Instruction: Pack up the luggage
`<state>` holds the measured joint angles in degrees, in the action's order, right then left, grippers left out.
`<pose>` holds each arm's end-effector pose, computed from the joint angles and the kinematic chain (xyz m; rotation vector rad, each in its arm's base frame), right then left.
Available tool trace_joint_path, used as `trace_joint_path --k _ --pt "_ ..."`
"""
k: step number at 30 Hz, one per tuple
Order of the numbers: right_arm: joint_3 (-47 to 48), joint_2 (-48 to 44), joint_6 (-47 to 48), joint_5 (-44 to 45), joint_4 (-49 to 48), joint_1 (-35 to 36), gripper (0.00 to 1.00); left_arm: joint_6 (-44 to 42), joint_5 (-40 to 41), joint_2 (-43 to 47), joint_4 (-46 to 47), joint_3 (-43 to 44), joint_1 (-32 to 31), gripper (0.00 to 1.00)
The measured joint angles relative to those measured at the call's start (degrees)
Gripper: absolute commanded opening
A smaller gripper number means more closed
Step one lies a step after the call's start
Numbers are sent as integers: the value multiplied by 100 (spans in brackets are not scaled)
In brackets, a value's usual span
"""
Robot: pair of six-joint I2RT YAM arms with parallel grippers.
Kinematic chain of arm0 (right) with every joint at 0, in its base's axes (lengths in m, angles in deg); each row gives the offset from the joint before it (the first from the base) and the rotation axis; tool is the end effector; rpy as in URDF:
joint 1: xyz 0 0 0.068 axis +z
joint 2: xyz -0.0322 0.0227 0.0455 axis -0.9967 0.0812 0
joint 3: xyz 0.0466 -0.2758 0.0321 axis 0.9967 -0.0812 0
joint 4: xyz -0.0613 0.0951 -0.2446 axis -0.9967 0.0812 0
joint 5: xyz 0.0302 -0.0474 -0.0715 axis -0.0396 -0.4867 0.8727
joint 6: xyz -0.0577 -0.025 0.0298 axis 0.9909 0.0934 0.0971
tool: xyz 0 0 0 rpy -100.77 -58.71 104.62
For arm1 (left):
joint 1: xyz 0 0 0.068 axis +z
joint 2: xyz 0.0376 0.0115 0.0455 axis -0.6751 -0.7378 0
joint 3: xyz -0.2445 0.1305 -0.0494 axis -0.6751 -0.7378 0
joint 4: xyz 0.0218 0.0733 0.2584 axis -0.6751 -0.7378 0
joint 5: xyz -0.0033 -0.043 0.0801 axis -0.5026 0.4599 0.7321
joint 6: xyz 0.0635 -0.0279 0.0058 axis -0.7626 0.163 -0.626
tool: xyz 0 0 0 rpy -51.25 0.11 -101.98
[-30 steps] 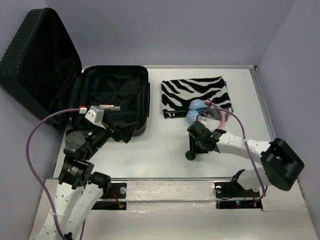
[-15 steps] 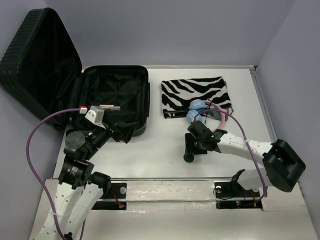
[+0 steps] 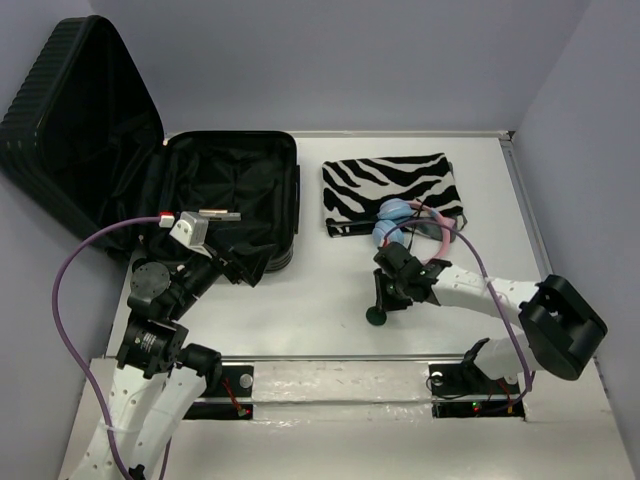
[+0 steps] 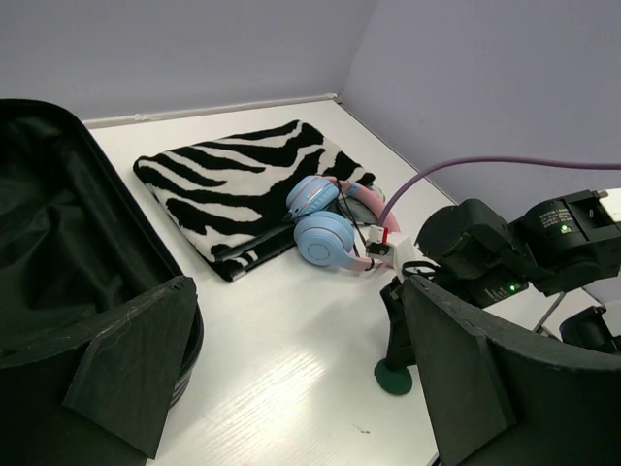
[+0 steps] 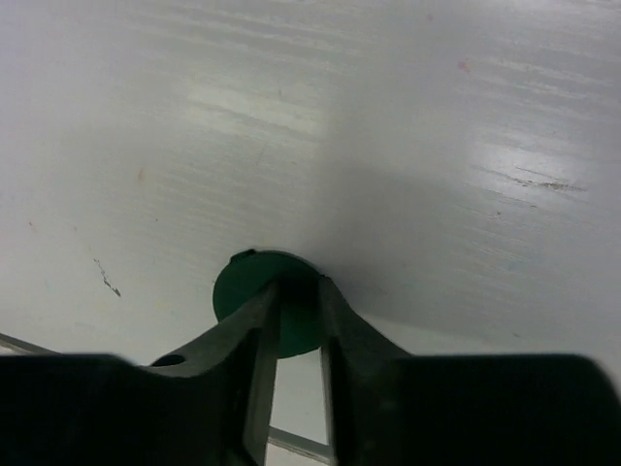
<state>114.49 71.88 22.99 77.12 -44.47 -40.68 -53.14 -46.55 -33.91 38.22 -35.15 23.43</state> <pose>0.1810 0.1808 0.1449 -0.2033 2.7668 0.4480 0.1082 -0.0611 0.3723 0.3814 1.3709 -0.7920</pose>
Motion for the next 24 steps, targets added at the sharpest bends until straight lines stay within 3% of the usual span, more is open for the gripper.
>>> trace_joint_path --k 2,10,24 --pt "52 70 103 39 50 -4 7 0 0 0 0 0 0 99" --pt "310 140 195 -13 28 15 7 0 2 11 -4 0 0 99" --pt "529 -688 232 -103 -94 122 7 0 2 31 -2 0 0 99"
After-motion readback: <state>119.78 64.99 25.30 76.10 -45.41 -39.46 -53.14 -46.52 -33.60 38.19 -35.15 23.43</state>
